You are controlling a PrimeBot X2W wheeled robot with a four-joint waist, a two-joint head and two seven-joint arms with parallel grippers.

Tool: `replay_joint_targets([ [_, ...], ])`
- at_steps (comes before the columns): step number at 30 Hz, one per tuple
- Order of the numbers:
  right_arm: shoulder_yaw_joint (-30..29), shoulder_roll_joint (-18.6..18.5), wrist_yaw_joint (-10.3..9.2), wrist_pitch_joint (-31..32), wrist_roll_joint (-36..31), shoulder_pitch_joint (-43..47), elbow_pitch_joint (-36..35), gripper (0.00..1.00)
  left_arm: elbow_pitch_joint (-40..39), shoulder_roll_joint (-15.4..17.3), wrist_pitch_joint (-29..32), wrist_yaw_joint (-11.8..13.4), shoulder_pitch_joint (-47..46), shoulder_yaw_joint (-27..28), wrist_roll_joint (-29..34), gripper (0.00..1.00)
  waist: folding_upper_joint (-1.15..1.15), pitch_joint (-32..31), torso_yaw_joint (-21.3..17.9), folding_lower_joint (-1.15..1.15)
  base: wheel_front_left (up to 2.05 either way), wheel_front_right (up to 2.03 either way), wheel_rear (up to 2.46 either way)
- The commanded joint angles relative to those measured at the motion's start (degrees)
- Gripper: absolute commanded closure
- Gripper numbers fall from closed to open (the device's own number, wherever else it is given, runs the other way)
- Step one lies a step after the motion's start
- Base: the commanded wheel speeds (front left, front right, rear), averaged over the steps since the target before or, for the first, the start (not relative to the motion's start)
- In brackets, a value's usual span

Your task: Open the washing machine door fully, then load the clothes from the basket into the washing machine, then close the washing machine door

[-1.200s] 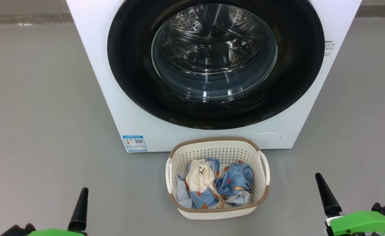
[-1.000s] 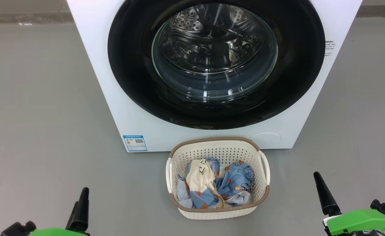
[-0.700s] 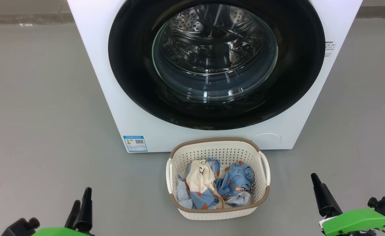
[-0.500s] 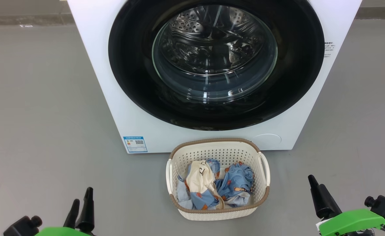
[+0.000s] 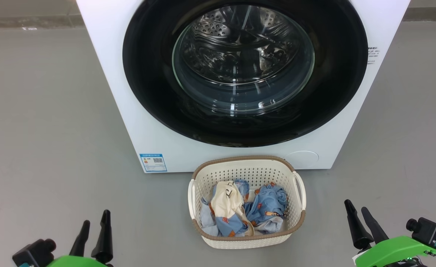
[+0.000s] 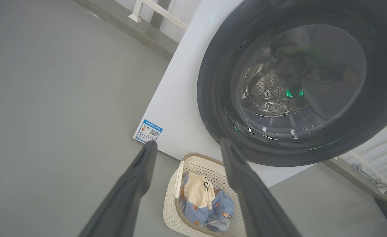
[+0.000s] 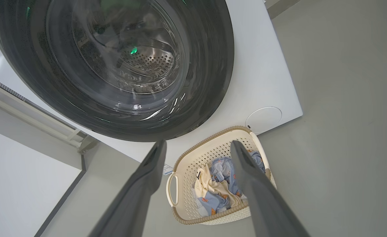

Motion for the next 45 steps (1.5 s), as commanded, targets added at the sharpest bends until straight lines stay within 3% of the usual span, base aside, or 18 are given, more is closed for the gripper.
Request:
replay_joint_targets([
  [1, 1.02, -1.09, 0.06, -0.91, -1.94, -2.85, -1.08, 0.0, -1.84, 1.36, -0.83, -0.31, -1.7, 0.94, 2.16, 0.0, 0.0, 0.06, 0.03, 0.0, 0.0, 0.0, 0.0],
  [45, 2.75, -3.54, 0.1, -8.12, -28.15, -3.69, 0.82, 0.0, -2.21, 2.56, -8.09, -0.4, -1.88, -0.16, 29.07, 0.0, 0.0, 0.58, -0.55, 0.0, 0.0, 0.0, 0.0],
])
